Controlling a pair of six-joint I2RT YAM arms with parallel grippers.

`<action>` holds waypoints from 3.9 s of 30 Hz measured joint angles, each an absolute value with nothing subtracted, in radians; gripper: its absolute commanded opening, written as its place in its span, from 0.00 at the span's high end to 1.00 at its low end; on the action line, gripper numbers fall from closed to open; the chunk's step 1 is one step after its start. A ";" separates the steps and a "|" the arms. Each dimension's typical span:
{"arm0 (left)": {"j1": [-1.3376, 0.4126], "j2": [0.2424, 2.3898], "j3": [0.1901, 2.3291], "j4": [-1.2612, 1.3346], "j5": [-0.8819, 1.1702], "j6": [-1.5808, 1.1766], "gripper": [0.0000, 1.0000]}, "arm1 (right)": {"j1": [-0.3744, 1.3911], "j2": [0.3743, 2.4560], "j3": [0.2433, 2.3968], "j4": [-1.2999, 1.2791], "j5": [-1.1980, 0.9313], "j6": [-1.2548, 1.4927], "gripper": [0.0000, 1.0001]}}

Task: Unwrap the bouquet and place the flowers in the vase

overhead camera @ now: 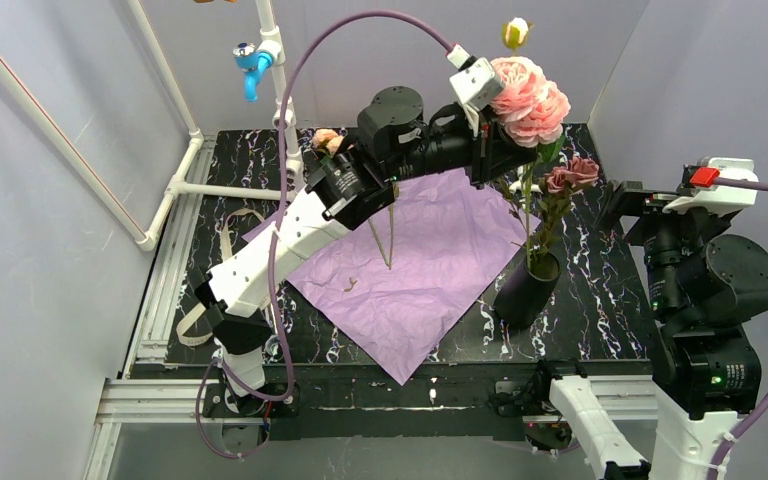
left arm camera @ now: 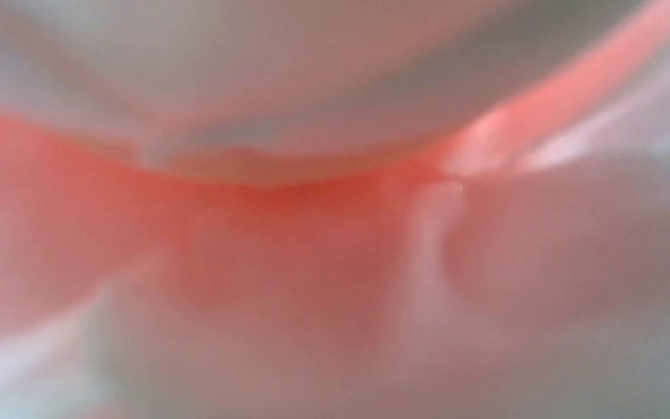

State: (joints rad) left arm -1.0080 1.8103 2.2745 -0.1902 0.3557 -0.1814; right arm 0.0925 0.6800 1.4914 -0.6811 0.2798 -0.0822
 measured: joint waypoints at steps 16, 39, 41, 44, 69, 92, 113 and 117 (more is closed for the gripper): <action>-1.008 1.847 2.179 -0.306 0.360 -0.167 0.26 | 0.093 0.673 1.479 -0.680 0.287 -0.083 0.02; -0.762 1.233 1.711 -0.426 0.048 -0.120 0.29 | 0.093 0.672 1.463 -0.678 0.290 -0.060 0.01; -0.762 1.260 1.678 -0.472 0.026 -0.107 0.29 | 0.093 0.672 1.462 -0.678 0.289 -0.058 0.01; -0.761 1.333 1.657 -0.546 0.014 -0.085 0.29 | 0.093 0.673 1.462 -0.678 0.290 -0.058 0.02; -0.551 2.257 2.281 -0.854 -0.311 -0.230 0.47 | 0.084 0.740 1.463 -0.678 0.306 -0.104 0.02; -0.406 2.549 2.364 -0.717 -0.255 -0.243 0.44 | 0.029 0.811 1.466 -0.683 0.308 -0.117 0.02; -0.397 2.266 2.152 -0.665 -0.053 -0.263 1.00 | 0.013 0.785 1.475 -0.677 0.259 -0.115 0.02; -0.401 2.051 1.969 -0.693 -0.026 -0.258 1.00 | 0.013 0.767 1.472 -0.676 0.253 -0.113 0.02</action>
